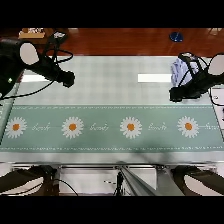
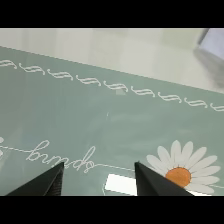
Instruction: Fold the shirts.
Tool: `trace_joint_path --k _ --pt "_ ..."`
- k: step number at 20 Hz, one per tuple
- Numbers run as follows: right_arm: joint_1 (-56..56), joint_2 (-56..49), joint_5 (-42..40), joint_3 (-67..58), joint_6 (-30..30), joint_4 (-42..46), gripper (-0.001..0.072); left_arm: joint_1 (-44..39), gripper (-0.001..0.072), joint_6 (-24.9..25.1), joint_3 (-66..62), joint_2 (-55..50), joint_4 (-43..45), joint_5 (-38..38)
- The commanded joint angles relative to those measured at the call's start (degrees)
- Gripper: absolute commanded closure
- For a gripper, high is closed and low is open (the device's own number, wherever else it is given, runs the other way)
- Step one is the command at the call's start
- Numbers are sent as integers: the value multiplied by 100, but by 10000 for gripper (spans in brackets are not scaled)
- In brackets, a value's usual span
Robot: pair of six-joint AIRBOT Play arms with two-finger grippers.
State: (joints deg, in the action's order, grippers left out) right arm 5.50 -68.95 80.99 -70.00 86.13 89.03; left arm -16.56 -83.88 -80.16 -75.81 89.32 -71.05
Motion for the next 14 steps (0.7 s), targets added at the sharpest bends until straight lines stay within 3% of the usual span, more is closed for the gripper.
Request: trace_joint_path --k 1,14 --pt "2 -4 2 -4 2 0 226 0 140 2 -4 -4 2 2" --pt "2 -4 -79 -4 -149 157 226 0 140 2 -4 -4 2 2"
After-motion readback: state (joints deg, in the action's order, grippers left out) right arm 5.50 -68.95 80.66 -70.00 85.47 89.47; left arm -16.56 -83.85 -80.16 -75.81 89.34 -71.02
